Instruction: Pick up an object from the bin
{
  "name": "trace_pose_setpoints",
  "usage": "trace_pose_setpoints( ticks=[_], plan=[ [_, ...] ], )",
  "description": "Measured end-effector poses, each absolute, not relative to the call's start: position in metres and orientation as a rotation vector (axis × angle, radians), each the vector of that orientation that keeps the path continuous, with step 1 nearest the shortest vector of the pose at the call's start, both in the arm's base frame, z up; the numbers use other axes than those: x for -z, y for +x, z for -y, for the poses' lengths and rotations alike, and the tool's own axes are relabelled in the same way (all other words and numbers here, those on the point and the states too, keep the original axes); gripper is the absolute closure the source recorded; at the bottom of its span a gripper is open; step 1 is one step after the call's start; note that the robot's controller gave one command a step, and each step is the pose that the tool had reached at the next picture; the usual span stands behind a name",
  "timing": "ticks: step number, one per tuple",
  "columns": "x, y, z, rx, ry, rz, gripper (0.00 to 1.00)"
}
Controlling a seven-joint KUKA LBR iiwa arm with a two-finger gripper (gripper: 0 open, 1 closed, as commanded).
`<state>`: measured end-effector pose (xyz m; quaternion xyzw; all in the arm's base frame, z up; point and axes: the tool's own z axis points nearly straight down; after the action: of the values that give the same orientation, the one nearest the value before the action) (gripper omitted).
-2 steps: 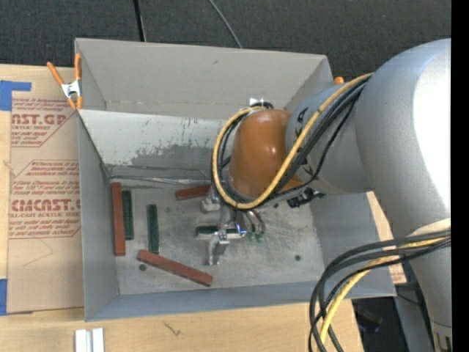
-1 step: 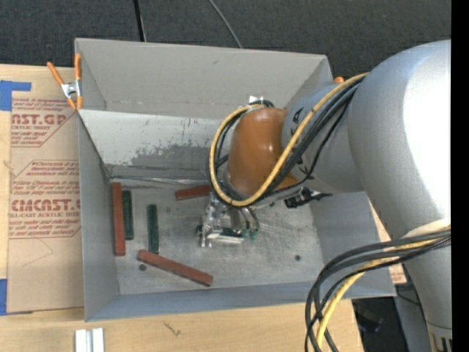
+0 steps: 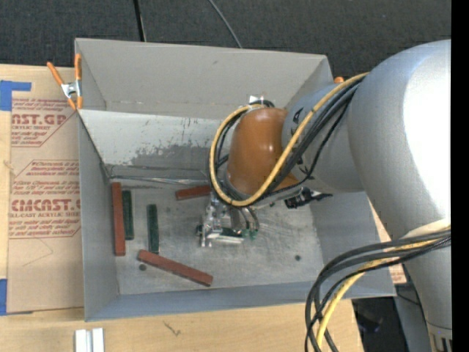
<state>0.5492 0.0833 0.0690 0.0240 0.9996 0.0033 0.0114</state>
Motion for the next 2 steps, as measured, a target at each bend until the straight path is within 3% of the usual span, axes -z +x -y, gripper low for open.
trace_pose_setpoints(
  ticks=[2],
  plan=[
    [-0.083, 0.547, -0.083, -0.006, 0.076, -3.131, 1.0]
  ],
)
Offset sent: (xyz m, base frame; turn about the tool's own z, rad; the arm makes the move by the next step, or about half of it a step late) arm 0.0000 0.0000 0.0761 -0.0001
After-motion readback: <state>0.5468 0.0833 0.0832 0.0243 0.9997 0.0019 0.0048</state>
